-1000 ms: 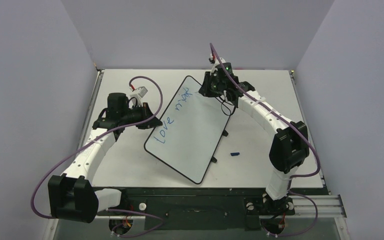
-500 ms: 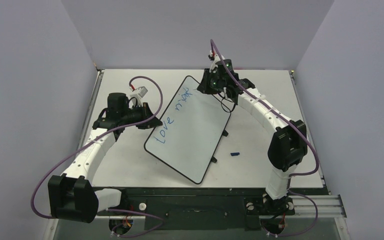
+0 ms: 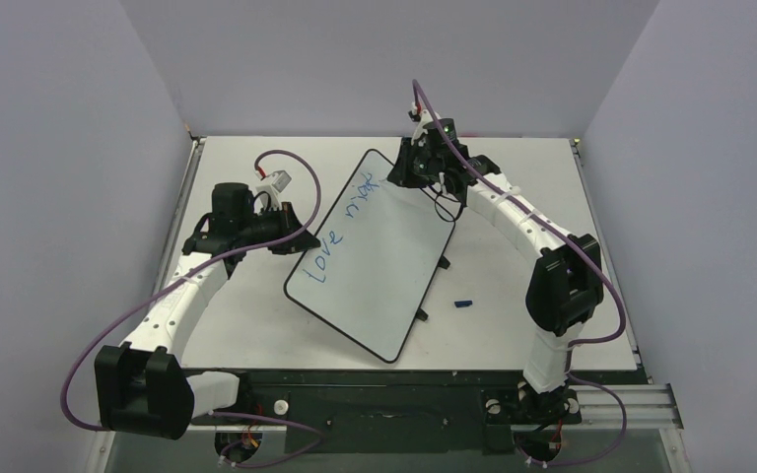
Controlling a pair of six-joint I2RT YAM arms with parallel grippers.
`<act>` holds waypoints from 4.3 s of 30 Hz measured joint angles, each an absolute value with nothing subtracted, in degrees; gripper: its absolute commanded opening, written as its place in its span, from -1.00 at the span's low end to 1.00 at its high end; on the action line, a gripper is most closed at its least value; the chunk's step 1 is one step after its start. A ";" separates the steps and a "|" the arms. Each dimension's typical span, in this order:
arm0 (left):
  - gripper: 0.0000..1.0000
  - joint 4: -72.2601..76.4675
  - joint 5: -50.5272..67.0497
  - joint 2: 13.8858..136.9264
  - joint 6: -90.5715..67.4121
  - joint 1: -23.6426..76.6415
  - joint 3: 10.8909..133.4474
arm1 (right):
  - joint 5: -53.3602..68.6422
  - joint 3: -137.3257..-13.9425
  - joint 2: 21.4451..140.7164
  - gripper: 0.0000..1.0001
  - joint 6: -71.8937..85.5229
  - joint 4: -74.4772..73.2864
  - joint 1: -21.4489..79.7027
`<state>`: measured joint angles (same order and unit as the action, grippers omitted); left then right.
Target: Write a sentence on the whiteboard
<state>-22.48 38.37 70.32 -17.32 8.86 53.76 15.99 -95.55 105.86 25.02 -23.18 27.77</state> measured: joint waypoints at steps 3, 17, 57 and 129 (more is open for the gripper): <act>-1.00 -22.48 38.37 70.35 -17.32 8.86 53.76 | 16.01 -95.55 105.86 -1.00 25.17 -23.18 27.77; -1.00 -22.48 38.35 70.35 -17.32 8.91 53.78 | 16.93 -98.06 108.29 -1.00 26.26 -22.83 27.77; -1.00 -23.09 37.98 70.37 -17.04 8.93 53.80 | 16.49 -102.94 112.55 -1.00 26.48 -22.31 28.12; -1.00 -22.61 38.15 70.35 -16.88 9.32 53.87 | 15.55 -109.67 115.20 -1.00 26.70 -24.14 25.15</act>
